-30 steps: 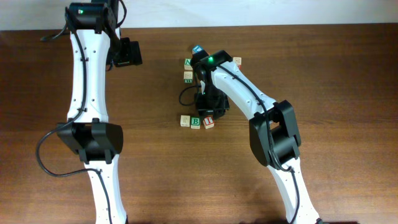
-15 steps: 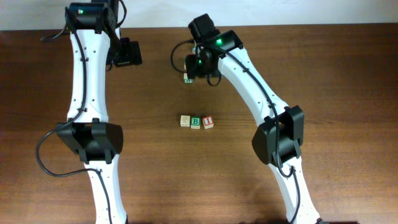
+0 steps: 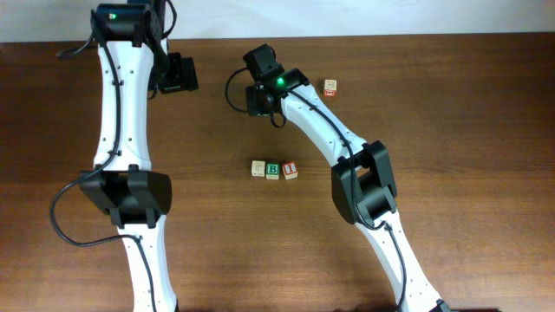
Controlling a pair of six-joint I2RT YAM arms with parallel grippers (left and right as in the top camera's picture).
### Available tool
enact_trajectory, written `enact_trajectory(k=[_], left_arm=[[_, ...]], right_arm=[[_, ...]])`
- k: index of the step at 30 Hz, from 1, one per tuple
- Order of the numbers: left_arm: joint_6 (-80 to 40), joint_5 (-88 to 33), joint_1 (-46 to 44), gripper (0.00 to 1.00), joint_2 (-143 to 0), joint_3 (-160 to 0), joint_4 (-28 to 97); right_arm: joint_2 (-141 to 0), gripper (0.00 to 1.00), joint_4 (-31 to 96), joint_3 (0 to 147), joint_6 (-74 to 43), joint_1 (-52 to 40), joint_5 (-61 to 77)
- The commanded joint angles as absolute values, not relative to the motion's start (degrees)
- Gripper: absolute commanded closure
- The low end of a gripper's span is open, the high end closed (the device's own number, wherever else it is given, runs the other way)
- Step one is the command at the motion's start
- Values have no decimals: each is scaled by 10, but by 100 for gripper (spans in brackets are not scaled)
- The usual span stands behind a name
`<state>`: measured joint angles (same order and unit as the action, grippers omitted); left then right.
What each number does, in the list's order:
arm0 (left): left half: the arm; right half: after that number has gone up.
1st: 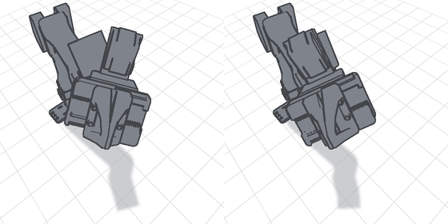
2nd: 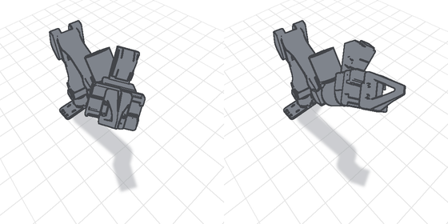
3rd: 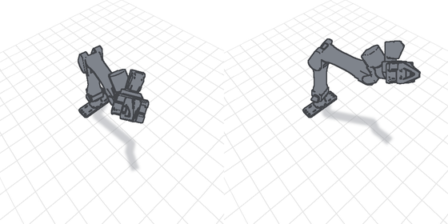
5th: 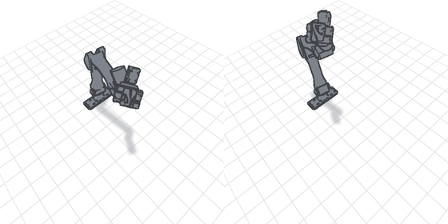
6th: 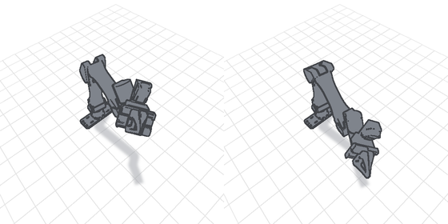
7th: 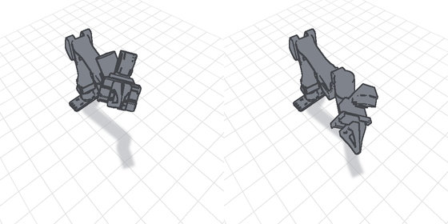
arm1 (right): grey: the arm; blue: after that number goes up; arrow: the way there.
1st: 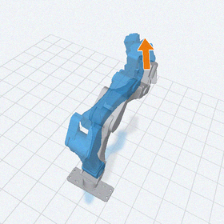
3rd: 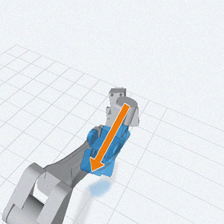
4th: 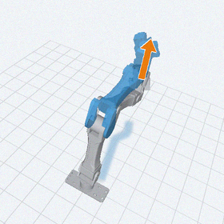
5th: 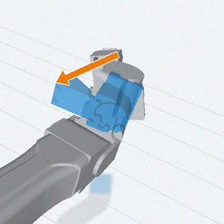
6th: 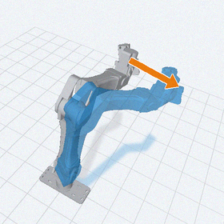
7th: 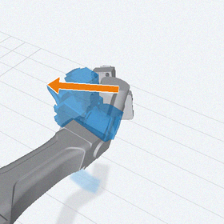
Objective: Rotate 4 blocks
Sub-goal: 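Grasp the red E block from the cluster with the right gripper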
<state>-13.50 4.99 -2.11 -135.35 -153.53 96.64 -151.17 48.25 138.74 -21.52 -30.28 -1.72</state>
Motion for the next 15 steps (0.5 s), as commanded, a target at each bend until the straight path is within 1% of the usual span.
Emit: enact_trajectory(k=[1, 3, 4, 11, 15], left_arm=[[-137, 58, -22, 1, -1351, -1539, 967], [-136, 58, -22, 1, -1351, -1539, 967], [-136, 58, -22, 1, -1351, -1539, 967], [-136, 58, -22, 1, -1351, -1539, 967], [-136, 58, -22, 1, -1351, -1539, 967]], right_arm=[[-1524, 59, 483, 1382, -220, -305, -38], [-1524, 64, 488, 1382, -220, -305, -37], [-1524, 68, 493, 1382, -220, -305, -37], [-1523, 70, 554, 1392, -220, -304, -37], [-1514, 70, 659, 1418, -220, -294, -36]])
